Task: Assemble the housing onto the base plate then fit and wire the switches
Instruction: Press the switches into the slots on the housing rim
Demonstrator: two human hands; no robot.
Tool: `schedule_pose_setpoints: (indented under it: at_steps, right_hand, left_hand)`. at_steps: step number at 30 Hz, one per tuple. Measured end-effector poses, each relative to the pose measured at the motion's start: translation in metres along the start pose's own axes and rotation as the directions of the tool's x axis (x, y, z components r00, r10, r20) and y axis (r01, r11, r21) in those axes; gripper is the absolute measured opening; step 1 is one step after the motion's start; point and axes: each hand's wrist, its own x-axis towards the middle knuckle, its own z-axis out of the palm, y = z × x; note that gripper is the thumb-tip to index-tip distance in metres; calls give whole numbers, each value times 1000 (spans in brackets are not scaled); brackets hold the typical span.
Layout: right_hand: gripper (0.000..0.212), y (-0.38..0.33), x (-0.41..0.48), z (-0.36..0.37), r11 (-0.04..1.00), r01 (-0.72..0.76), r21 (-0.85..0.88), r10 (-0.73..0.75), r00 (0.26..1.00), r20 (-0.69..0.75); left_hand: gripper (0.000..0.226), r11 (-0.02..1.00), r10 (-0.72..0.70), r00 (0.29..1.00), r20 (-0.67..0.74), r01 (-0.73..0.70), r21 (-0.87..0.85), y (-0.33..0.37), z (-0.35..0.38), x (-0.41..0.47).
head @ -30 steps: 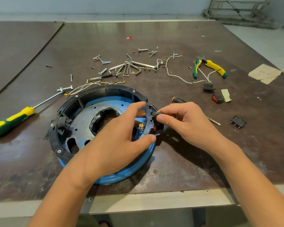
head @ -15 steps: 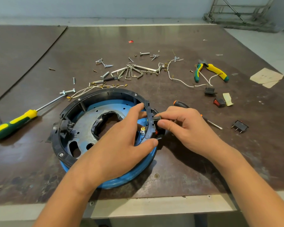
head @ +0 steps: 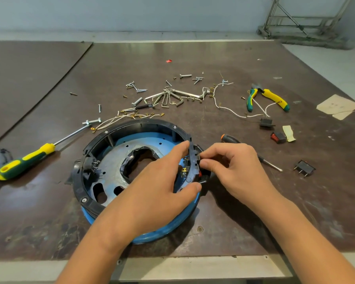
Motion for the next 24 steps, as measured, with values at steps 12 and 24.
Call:
schedule_pose_setpoints:
  at_steps: [12, 24]
  right_hand:
    - [15, 0, 4, -24, 993, 12, -115, -2, 997, 82]
    - [39, 69, -6, -140, 558, -622, -549, 705, 704, -82]
  left_hand:
    - [75, 1000, 15, 1000, -12, -15, -4, 1, 1, 0]
    - [76, 1000, 3, 1000, 16, -3, 2, 2, 0, 0]
